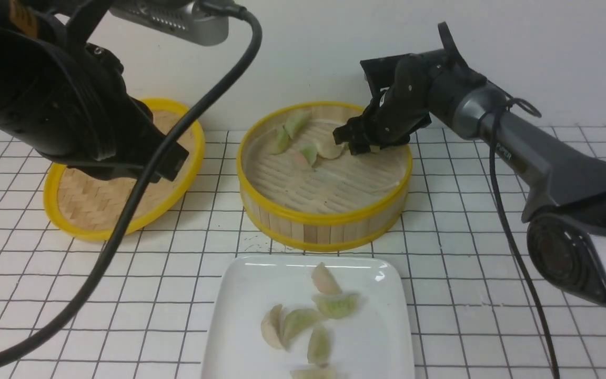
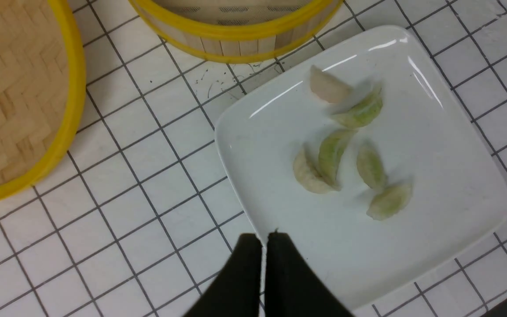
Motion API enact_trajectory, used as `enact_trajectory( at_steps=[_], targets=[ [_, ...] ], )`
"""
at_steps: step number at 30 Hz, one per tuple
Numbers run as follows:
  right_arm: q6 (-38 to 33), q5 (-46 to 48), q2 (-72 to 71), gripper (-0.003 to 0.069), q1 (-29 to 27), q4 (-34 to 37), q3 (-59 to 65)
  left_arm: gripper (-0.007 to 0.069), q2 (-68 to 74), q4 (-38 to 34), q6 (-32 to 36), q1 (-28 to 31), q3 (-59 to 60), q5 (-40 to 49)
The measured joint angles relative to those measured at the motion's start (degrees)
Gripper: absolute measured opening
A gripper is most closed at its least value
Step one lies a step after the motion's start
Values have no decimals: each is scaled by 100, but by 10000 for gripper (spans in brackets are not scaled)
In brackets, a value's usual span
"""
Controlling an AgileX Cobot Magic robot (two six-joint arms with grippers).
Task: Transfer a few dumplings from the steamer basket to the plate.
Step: Use the right arm to grab a dumpling from inside the steamer, then use the right arm to put the dumpling into the plate
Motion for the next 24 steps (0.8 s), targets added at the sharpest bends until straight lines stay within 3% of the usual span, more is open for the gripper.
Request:
enact_trajectory(
  at_steps=[1, 5, 10, 14, 18, 22, 24],
  targets=[
    [0, 23, 0, 229, 0, -1, -5, -6, 0, 9, 0, 0, 0, 0],
    [0, 308, -65, 232, 0, -20, -29, -6, 0, 34, 0, 0, 0, 0],
    [-85, 1358, -336, 232, 0, 9, -229, -6, 0, 90, 0, 0, 0, 0],
    [-296, 1551, -921, 232, 0, 458, -208, -6, 0, 188, 0, 0, 0, 5],
    [-527, 1551, -1875, 232, 23, 1194, 477, -6, 0, 216, 0, 0, 0, 5],
    [-738, 1532, -3186, 232, 241, 1495, 2144, -6, -11, 228, 0, 0, 0, 5],
    [-999, 1532, -4121, 232, 583, 1513, 3594, -6, -36, 152, 0, 0, 0, 5]
  ],
)
